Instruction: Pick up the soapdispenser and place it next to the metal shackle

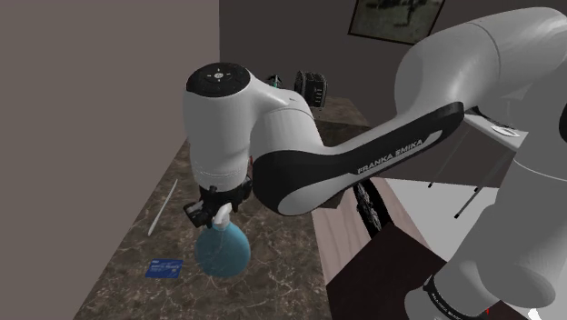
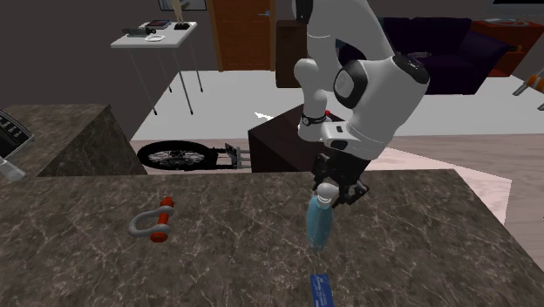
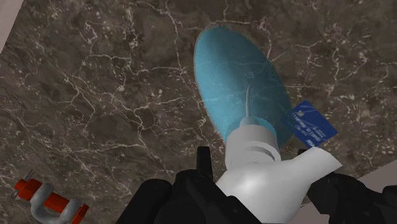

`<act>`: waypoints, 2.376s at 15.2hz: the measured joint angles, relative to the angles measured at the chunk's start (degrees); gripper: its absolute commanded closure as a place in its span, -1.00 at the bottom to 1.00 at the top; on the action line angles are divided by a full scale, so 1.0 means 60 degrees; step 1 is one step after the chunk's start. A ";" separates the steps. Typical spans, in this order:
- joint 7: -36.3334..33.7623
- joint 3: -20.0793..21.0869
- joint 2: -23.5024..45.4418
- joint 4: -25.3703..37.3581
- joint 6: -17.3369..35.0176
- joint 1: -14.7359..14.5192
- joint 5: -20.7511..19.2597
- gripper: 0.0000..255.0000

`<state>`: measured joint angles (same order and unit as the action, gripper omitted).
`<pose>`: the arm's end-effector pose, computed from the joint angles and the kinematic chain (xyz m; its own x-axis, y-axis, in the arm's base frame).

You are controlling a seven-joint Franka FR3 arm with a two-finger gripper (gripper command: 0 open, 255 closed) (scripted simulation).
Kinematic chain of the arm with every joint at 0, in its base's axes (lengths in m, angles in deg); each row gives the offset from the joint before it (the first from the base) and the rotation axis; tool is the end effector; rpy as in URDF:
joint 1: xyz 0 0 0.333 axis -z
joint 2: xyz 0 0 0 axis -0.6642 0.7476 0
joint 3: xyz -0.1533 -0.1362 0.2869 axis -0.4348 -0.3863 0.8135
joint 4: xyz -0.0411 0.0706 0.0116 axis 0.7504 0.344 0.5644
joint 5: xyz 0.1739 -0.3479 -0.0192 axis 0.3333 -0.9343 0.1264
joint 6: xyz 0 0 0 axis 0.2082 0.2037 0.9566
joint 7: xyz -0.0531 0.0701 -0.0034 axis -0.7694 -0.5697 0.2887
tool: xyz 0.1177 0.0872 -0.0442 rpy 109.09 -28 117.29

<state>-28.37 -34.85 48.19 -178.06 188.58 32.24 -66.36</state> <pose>0.4376 0.4314 0.4225 0.9726 0.0426 0.2284 0.0116 -0.9907 0.1354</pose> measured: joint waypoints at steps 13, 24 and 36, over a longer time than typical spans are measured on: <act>0.0639 0.0146 -0.0440 0.1150 -0.1360 0.0044 0.0549 1.00; 0.1238 0.0109 -0.0517 0.2266 -0.2402 0.0141 0.0736 1.00; 0.3587 -0.0832 -0.0091 0.2816 -0.1904 0.1552 0.0774 1.00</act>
<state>-6.85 -39.84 47.64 -161.17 177.16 41.55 -61.72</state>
